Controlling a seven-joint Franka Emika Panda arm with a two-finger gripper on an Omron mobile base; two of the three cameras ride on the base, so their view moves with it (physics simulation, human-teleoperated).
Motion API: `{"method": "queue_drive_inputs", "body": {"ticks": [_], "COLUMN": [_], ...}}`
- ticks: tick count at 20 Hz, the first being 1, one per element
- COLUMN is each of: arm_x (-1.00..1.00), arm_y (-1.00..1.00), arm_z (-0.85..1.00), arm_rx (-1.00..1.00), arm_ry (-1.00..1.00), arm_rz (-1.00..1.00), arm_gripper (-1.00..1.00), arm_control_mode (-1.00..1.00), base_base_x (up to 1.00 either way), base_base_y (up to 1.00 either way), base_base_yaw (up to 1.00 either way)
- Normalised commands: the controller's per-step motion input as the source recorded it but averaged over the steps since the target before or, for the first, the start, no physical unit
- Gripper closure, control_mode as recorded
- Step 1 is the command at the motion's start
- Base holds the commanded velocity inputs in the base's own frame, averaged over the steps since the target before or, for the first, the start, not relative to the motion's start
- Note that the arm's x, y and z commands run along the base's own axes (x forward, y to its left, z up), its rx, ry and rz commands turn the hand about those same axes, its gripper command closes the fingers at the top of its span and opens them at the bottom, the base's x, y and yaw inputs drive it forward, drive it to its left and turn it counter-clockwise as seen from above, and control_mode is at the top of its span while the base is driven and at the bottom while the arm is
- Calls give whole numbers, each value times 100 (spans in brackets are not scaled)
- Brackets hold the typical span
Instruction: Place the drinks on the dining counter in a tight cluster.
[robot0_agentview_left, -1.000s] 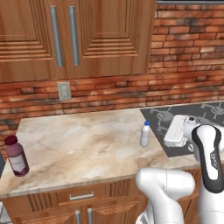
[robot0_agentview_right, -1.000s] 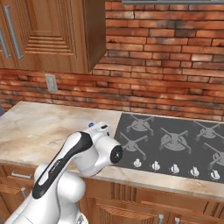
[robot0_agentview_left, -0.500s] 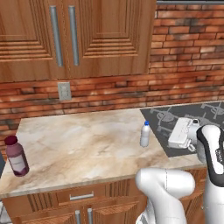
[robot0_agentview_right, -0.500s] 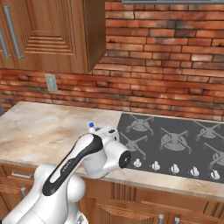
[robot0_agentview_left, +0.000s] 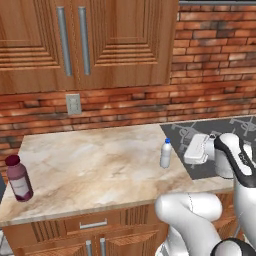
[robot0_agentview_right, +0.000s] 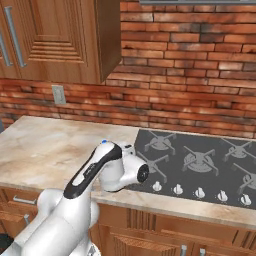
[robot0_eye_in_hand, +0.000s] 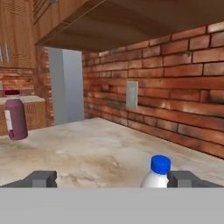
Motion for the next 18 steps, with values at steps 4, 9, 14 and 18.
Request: {"method": "queue_drive_inputs", "body": {"ticks": [4,9,14,18], "arm_x": [26,20,12,6], "arm_y": [0,0,0,0], "arm_z": [-8,-10,-17,-14], "arm_rx": [3,6,2,0], "arm_ry": [8,12,8,0], "arm_rz": [10,9,7,5], "arm_gripper": [-100,-100,-100,-100], "arm_control_mode": [-100,-100,-100,-100], "base_base_x": [0,0,0,0], "base_base_y": [0,0,0,0], "base_base_yaw": [0,0,0,0]}}
